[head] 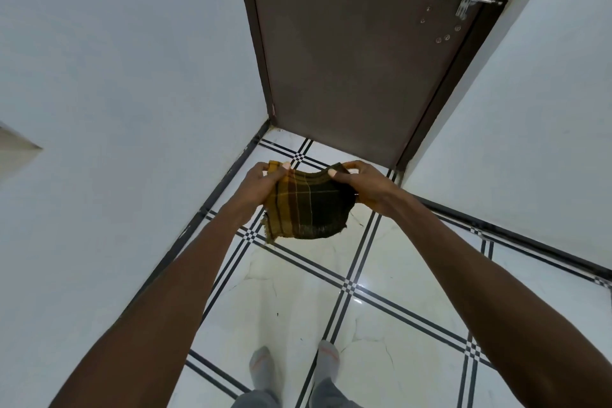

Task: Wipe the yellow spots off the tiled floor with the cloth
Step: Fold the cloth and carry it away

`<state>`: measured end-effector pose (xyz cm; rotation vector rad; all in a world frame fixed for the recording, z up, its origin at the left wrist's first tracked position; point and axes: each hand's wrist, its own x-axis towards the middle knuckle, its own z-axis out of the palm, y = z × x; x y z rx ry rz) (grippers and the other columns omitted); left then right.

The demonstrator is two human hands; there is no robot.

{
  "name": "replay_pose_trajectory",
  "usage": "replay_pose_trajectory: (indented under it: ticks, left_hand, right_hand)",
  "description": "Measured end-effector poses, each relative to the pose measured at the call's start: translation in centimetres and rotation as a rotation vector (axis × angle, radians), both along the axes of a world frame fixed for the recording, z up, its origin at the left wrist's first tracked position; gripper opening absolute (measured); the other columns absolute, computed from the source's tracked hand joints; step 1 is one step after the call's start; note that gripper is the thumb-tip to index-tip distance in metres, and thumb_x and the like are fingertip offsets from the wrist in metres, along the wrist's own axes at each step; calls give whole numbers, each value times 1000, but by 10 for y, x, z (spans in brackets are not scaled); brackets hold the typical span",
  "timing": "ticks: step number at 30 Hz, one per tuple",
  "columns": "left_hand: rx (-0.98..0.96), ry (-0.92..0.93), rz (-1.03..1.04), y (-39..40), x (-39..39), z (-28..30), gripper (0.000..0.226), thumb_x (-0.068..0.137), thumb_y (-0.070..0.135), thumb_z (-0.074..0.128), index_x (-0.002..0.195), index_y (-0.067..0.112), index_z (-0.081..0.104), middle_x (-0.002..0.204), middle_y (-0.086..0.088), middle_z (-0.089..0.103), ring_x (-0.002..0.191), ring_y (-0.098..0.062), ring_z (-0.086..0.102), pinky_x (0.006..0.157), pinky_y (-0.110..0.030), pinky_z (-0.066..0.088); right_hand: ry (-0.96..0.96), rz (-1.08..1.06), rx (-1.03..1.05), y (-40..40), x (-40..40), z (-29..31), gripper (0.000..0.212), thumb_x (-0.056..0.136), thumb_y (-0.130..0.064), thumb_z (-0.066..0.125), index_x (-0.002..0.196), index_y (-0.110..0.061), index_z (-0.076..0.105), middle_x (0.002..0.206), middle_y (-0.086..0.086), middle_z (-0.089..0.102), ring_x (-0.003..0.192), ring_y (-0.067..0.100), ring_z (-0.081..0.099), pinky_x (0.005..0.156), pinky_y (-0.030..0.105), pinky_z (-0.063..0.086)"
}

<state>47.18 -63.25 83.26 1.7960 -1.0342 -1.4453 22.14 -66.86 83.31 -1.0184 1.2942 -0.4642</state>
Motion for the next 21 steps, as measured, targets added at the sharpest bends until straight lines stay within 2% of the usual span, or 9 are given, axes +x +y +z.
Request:
replay_pose_trajectory:
  ticks: [3,5,6,8,9,11,14,17,21]
  left_hand:
    - [-79,32,27,-6,4,5,69,87,46,80,144,26,46,136,-6,61,122,-23,63,111,-46,51]
    - [-151,48,6,-8,7,11,76,87,37,83,149,32,40,132,-10,60,119,-25,64,107,-42,54]
    - [-179,72,-16,-10,8,14,77,87,32,84,150,33,39,125,-13,65,112,-23,68,100,-38,58]
    - [-231,76,-92,-11,8,21,73,85,24,85,147,31,47,110,-10,72,100,-15,72,82,-26,61]
    - [-249,39,-137,-12,8,23,69,83,25,87,143,30,54,109,-7,73,102,-14,72,82,-25,61]
    - [-271,-83,-212,-14,8,25,59,79,30,90,132,29,64,117,-2,73,113,-18,68,91,-32,60]
    - [-295,-237,-245,-14,4,29,55,77,29,91,127,24,69,121,2,72,117,-18,66,96,-33,57]
    - [-345,-370,-252,-13,-1,31,54,79,24,91,128,18,71,122,-2,73,117,-19,67,102,-37,56]
    - [-425,-486,-246,-9,-5,32,36,86,16,84,120,9,74,104,-4,71,98,-17,65,91,-27,55]
  right_hand:
    - [-83,40,-76,-2,-10,7,79,87,-17,82,152,-24,37,130,6,59,116,21,62,89,30,55]
    - [-37,86,-195,-4,-13,12,80,82,-15,87,148,-28,43,129,5,61,116,18,63,93,32,57]
    - [16,114,-265,-5,-14,14,78,79,-17,89,144,-29,49,130,5,61,118,17,61,95,31,56]
    - [156,193,-400,-7,-11,22,69,76,-19,92,136,-26,58,131,2,62,120,16,59,90,21,50]
    - [240,241,-469,-7,-9,26,65,76,-17,92,133,-22,62,128,0,63,118,15,59,86,15,46]
    - [403,299,-589,-10,-4,32,55,79,-11,89,128,-14,66,122,1,66,114,14,57,81,10,41]
    - [525,260,-690,-12,0,35,40,85,-8,83,123,-10,71,122,7,71,110,12,60,84,14,45]
    - [587,243,-781,-12,1,34,28,92,-11,77,119,-10,76,118,7,72,105,12,62,75,10,44]
    - [649,286,-832,-8,3,30,20,97,-20,71,112,-8,78,107,9,66,101,22,60,80,26,43]
